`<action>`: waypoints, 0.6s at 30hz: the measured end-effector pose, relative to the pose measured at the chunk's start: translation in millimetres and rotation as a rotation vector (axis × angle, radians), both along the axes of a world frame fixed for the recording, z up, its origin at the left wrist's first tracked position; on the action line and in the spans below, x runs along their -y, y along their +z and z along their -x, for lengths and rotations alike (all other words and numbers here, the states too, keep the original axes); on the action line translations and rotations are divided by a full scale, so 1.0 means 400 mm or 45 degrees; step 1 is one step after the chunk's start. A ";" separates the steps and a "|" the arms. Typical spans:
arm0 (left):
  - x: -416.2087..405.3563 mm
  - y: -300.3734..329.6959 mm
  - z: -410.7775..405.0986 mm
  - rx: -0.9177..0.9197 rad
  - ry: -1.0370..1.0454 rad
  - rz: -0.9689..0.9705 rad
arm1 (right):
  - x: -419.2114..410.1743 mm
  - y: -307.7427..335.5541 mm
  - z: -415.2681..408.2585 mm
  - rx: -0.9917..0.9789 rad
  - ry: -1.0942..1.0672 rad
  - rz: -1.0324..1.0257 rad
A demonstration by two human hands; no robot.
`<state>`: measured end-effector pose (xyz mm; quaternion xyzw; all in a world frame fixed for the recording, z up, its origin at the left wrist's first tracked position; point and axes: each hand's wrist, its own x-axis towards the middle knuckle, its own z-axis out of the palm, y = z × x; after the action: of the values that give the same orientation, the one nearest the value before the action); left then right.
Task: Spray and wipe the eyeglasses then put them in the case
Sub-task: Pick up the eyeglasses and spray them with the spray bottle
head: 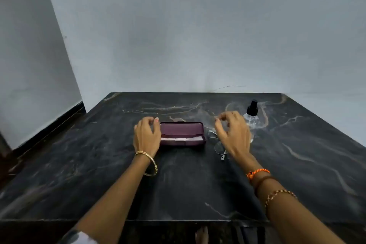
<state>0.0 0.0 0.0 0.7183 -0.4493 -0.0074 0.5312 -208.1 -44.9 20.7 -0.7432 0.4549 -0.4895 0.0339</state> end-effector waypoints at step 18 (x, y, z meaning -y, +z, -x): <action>0.015 -0.051 -0.039 -0.275 -0.035 -0.149 | -0.023 -0.098 0.050 -0.198 -0.243 -0.316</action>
<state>15.6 -6.0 -20.5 0.7368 -0.3979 -0.1182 0.5337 -228.3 -35.7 -18.5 -0.7224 0.5816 -0.3716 0.0435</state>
